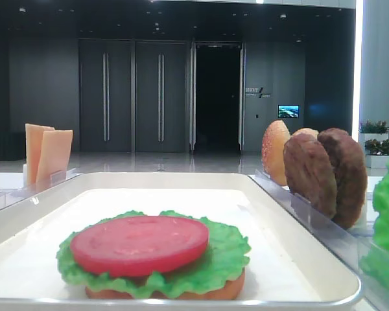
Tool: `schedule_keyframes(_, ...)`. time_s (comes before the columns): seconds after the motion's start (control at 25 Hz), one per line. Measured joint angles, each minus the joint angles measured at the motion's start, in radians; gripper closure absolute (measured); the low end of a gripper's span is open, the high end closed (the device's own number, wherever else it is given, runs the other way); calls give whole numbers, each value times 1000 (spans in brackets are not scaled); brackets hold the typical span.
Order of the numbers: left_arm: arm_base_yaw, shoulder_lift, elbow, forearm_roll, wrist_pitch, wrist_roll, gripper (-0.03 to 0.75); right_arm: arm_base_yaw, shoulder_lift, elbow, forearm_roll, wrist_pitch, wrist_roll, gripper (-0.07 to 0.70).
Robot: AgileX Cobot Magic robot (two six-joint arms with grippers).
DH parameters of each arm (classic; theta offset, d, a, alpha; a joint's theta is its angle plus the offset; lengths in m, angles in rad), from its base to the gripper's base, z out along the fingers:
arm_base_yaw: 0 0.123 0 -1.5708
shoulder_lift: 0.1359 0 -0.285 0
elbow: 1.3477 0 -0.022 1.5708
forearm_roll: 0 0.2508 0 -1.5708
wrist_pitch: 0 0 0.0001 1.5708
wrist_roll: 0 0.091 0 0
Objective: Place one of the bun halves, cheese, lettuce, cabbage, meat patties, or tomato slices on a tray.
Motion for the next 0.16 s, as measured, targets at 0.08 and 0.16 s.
schedule_keyframes(0.08, 0, 0, 1, 0, 10, 0, 244, 0, 0, 0, 0, 0, 0, 160)
schedule_keyframes(0.16, 0, 0, 2, 0, 32, 0, 244, 0, 0, 0, 0, 0, 0, 160)
